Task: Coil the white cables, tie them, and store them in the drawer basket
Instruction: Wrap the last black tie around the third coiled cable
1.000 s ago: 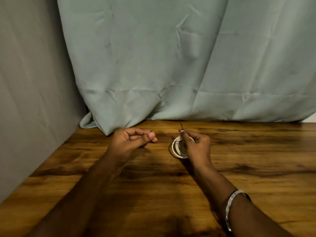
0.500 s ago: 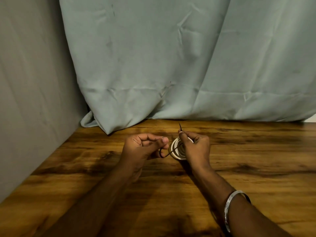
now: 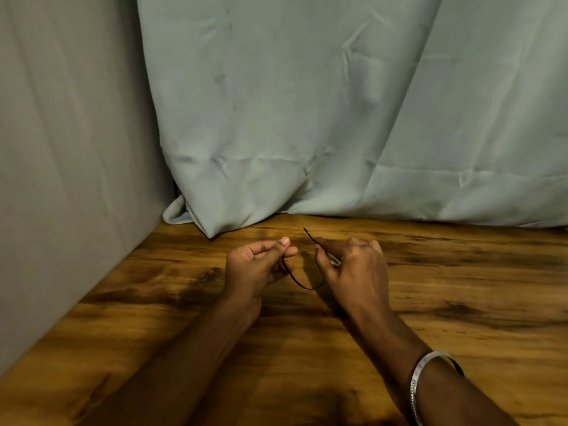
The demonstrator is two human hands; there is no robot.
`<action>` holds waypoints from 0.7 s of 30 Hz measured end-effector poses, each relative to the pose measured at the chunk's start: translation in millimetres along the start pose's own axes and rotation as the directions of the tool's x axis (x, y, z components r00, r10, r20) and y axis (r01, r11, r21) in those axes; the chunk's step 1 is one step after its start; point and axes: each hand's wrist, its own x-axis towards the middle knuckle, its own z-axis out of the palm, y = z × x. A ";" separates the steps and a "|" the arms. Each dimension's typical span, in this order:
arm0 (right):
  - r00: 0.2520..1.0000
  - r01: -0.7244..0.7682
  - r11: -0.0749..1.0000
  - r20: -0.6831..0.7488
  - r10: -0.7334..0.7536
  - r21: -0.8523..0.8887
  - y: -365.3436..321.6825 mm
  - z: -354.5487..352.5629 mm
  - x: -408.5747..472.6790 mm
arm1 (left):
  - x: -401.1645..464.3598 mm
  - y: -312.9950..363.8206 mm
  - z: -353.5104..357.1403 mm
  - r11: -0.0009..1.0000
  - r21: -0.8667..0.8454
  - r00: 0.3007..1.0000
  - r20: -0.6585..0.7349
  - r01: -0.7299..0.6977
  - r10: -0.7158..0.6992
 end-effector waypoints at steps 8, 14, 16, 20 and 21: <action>0.948 0.318 0.934 0.067 -0.311 -0.161 -6.7 -3.4 0.6 | 5.5 -1.0 -4.6 0.999 -0.008 0.998 -0.034 0.054 -0.054; 0.926 0.360 0.914 0.189 -0.326 -0.188 -8.6 -0.7 -1.5 | 7.5 1.6 -7.1 0.998 0.000 0.997 -0.034 0.065 -0.065; 0.926 0.360 0.913 0.194 -0.324 -0.191 -9.0 -1.0 -1.1 | 7.7 1.8 -7.4 0.998 0.013 0.998 -0.030 0.058 -0.058; 0.926 0.362 0.912 0.190 -0.327 -0.192 -8.1 -2.2 0.9 | 8.0 2.2 -8.0 0.996 0.091 0.999 -0.034 -0.007 0.010; 0.923 0.368 0.910 0.195 -0.332 -0.191 -7.7 -2.2 0.9 | 8.6 2.2 -8.3 0.994 0.110 0.999 -0.037 -0.024 0.029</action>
